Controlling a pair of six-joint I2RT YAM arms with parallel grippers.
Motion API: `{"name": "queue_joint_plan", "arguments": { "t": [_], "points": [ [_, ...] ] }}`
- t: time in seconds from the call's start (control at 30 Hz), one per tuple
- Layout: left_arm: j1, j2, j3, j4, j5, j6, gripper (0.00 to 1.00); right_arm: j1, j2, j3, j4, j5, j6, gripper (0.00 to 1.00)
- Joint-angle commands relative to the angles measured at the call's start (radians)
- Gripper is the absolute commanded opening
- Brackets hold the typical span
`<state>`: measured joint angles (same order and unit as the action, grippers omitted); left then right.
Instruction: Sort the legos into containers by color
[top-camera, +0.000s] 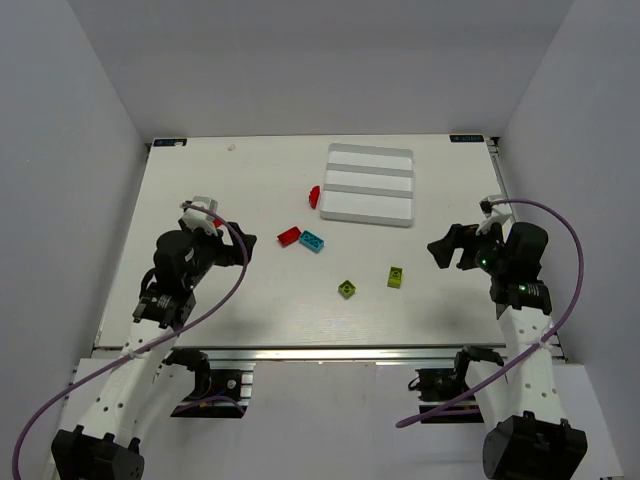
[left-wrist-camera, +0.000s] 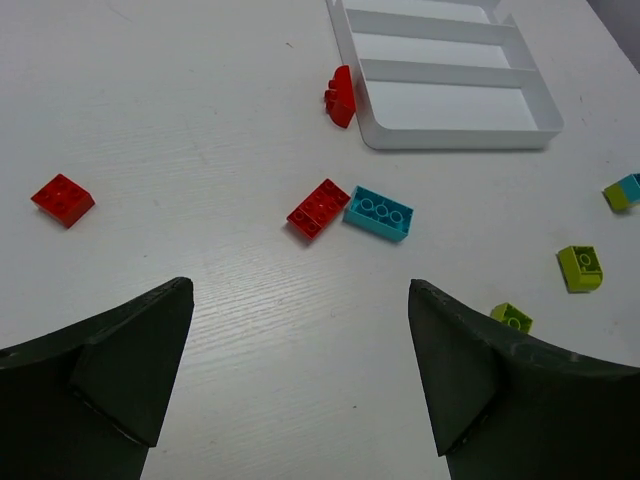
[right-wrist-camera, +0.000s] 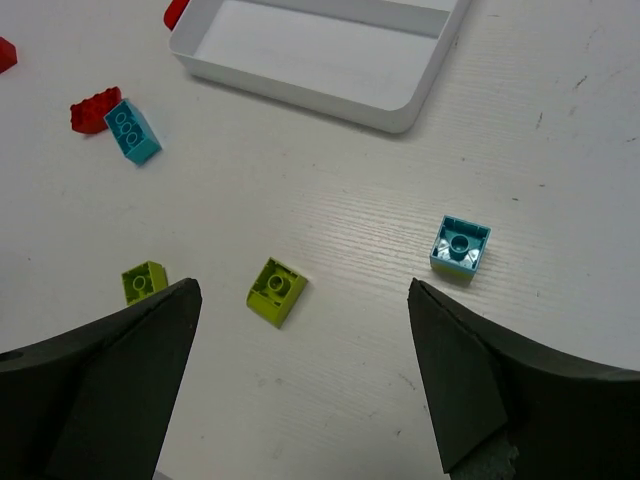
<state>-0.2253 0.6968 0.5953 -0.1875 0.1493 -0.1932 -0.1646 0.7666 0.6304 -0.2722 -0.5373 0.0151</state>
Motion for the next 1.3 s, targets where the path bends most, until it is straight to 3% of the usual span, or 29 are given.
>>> {"name": "queue_joint_plan", "arguments": {
  "t": [0.0, 0.13, 0.23, 0.33, 0.37, 0.4, 0.5, 0.53, 0.57, 0.6, 0.63, 0.7, 0.77, 0.83, 0.93, 1.03, 1.07, 1.27],
  "points": [
    [0.003, 0.016, 0.029, 0.007, 0.047, -0.018, 0.98, -0.006, -0.016, 0.034, -0.001, -0.047, -0.048, 0.89],
    [0.003, 0.081, 0.041, -0.004, 0.064, -0.038, 0.98, -0.007, -0.068, -0.006, -0.005, -0.121, -0.159, 0.89],
    [0.003, 0.124, 0.047, -0.004, 0.076, -0.055, 0.91, -0.009, -0.128, -0.081, 0.031, -0.138, -0.228, 0.89],
    [0.003, 0.158, 0.055, -0.001, 0.078, -0.069, 0.69, -0.009, -0.173, -0.121, 0.059, -0.109, -0.273, 0.89],
    [0.003, 0.183, 0.057, 0.000, 0.067, -0.077, 0.57, -0.010, -0.174, -0.121, 0.056, -0.101, -0.268, 0.89],
    [0.003, 0.196, 0.060, 0.002, 0.064, -0.089, 0.36, -0.012, -0.171, -0.121, 0.054, -0.102, -0.270, 0.89],
    [0.012, 0.282, 0.086, -0.007, 0.036, -0.133, 0.17, -0.015, -0.129, -0.127, 0.031, -0.113, -0.315, 0.89],
    [0.012, 0.309, 0.116, -0.021, 0.013, -0.167, 0.18, -0.010, -0.115, -0.120, 0.010, -0.125, -0.340, 0.89],
    [0.012, 0.378, 0.138, -0.058, -0.052, -0.184, 0.25, -0.012, -0.104, -0.112, -0.001, -0.154, -0.372, 0.89],
    [0.012, 0.420, 0.159, -0.084, -0.092, -0.207, 0.39, -0.009, -0.089, -0.101, -0.013, -0.164, -0.394, 0.89],
    [0.012, 0.459, 0.182, -0.105, -0.121, -0.244, 0.64, -0.006, -0.086, -0.091, -0.019, -0.158, -0.394, 0.89],
    [0.012, 0.588, 0.276, -0.206, -0.251, -0.297, 0.77, -0.004, -0.084, -0.069, -0.018, -0.125, -0.334, 0.89],
    [0.012, 0.676, 0.375, -0.299, -0.327, -0.328, 0.83, -0.004, -0.081, -0.060, -0.025, -0.136, -0.334, 0.55],
    [0.023, 0.780, 0.422, -0.341, -0.419, -0.356, 0.89, -0.003, -0.066, -0.049, -0.022, -0.097, -0.299, 0.00],
    [0.032, 0.926, 0.541, -0.400, -0.574, -0.367, 0.95, 0.005, -0.043, -0.026, -0.027, -0.064, -0.282, 0.00],
    [0.052, 1.091, 0.696, -0.512, -0.654, -0.374, 0.98, 0.016, -0.033, -0.018, -0.036, -0.067, -0.282, 0.37],
    [0.063, 1.130, 0.734, -0.530, -0.671, -0.376, 0.98, 0.023, -0.033, -0.018, -0.036, -0.066, -0.282, 0.41],
    [0.095, 1.308, 0.926, -0.558, -0.680, -0.359, 0.98, 0.040, -0.038, -0.018, -0.036, -0.056, -0.282, 0.44]
  ]
}}
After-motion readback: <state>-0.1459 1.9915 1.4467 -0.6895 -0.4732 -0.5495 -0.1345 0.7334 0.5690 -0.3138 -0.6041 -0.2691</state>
